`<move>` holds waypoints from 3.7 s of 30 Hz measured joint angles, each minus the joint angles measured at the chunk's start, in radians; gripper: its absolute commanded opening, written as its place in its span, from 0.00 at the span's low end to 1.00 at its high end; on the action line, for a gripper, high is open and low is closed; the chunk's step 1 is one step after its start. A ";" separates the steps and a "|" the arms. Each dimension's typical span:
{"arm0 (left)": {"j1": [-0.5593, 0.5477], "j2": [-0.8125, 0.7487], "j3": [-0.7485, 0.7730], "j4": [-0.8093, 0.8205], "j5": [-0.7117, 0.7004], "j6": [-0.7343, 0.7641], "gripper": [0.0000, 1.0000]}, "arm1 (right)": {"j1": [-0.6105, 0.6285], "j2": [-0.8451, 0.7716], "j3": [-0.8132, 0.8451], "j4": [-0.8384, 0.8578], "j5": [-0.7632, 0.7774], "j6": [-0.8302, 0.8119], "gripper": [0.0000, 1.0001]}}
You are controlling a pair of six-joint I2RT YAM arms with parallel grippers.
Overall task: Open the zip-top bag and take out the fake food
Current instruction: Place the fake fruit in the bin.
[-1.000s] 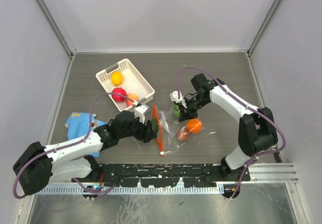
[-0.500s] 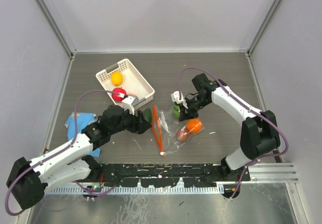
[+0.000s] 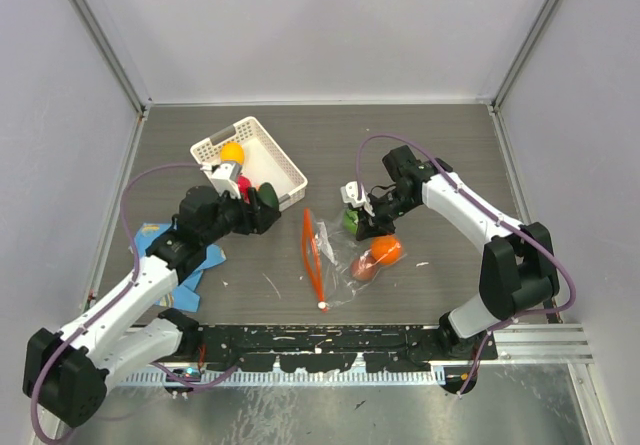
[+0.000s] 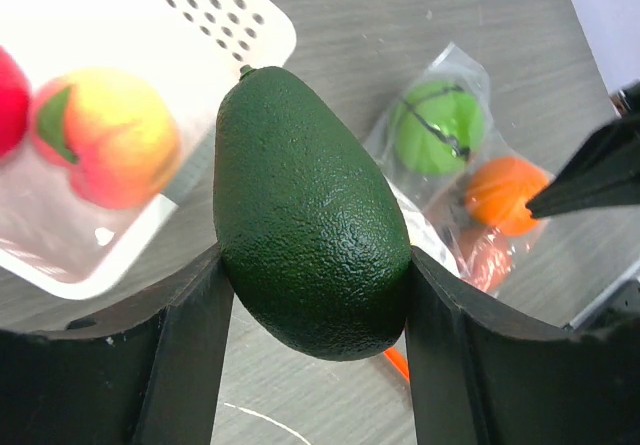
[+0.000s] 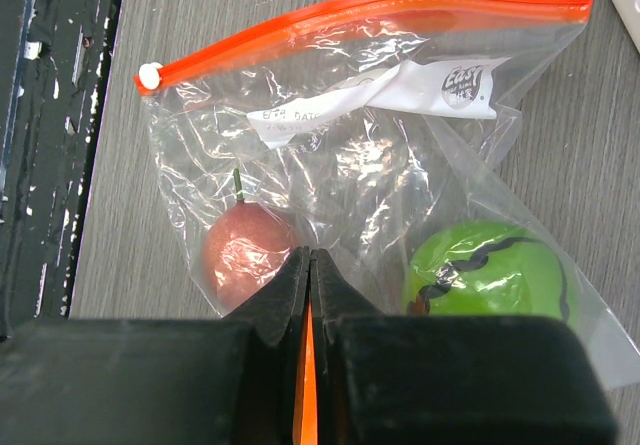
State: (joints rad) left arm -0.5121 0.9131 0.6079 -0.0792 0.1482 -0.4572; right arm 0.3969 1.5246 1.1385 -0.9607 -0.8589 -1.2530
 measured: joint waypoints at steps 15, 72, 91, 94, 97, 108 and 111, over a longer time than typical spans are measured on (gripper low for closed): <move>0.357 0.232 0.161 -0.010 0.040 0.035 0.05 | 0.000 0.000 0.000 0.000 0.001 -0.002 0.09; 0.390 0.164 0.167 0.039 0.007 0.042 0.98 | -0.003 -0.122 -0.016 0.053 -0.003 0.035 0.14; 0.174 -0.158 -0.126 0.262 0.388 -0.208 0.91 | -0.093 -0.330 0.002 0.254 -0.006 0.327 0.87; 0.100 -0.211 -0.148 0.273 0.357 -0.204 0.89 | -0.093 -0.329 0.022 0.252 -0.092 0.340 1.00; 0.026 -0.224 -0.175 0.311 0.325 -0.192 0.86 | -0.093 -0.326 0.023 0.208 -0.193 0.289 1.00; -0.253 -0.104 -0.359 0.489 0.180 -0.017 0.64 | -0.090 -0.324 -0.174 0.056 -0.231 -0.102 0.94; -0.288 -0.052 -0.404 0.536 0.147 0.048 0.61 | -0.084 -0.328 -0.219 0.054 -0.152 -0.184 0.85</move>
State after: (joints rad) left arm -0.8001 0.8612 0.2043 0.4564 0.2955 -0.4088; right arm 0.3126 1.1965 0.9192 -0.9066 -1.0107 -1.4368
